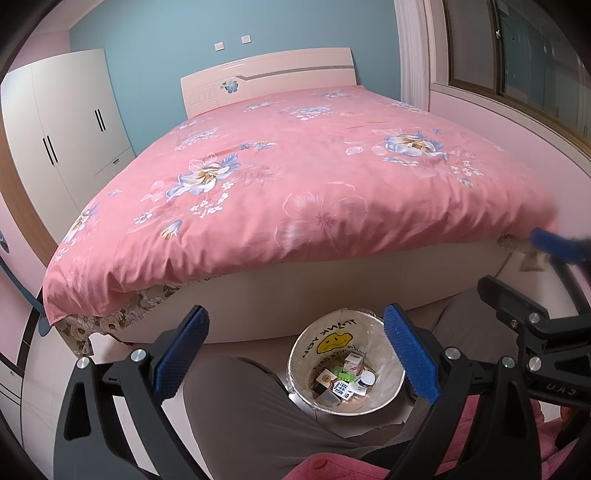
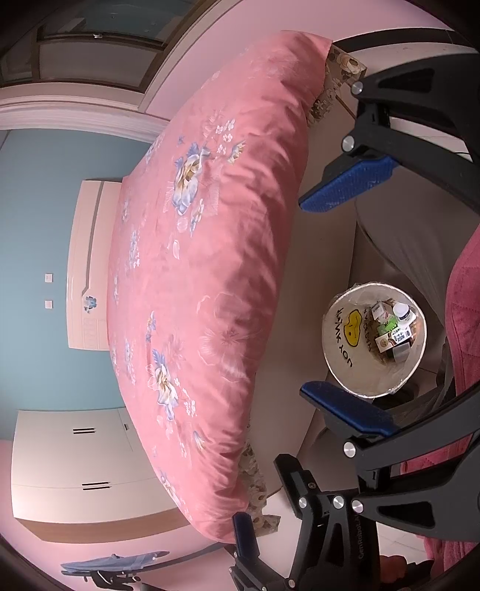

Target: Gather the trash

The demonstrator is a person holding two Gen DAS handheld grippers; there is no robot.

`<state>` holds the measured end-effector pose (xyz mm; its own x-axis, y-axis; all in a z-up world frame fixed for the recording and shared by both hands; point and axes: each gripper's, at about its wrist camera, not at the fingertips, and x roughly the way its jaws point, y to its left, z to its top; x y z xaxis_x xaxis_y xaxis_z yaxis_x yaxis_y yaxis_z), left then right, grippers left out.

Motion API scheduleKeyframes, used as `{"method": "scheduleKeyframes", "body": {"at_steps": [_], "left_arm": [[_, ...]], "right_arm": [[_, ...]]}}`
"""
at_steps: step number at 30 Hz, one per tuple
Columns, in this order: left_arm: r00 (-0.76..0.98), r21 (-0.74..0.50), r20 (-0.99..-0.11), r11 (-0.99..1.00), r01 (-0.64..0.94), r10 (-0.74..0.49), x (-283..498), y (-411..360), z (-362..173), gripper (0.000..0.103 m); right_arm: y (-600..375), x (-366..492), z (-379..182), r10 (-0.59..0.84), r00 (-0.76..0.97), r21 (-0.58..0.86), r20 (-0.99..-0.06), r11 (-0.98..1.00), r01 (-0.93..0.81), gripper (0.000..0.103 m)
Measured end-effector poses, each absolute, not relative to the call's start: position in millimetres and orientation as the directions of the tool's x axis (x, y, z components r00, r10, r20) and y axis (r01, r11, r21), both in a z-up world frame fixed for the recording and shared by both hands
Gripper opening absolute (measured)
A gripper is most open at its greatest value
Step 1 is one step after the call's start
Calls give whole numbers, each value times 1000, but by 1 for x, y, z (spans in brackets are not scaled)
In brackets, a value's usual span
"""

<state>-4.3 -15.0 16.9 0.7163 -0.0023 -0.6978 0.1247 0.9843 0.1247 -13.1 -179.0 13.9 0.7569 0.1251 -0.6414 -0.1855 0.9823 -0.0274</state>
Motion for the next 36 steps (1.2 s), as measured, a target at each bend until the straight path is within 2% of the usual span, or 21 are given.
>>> {"method": "scheduleKeyframes", "body": {"at_steps": [36], "left_arm": [[719, 112, -695, 984, 138, -21, -8, -17, 15, 97]], "right_arm": [[-178, -14, 6, 133, 737, -2, -663, 984, -179, 91]]}}
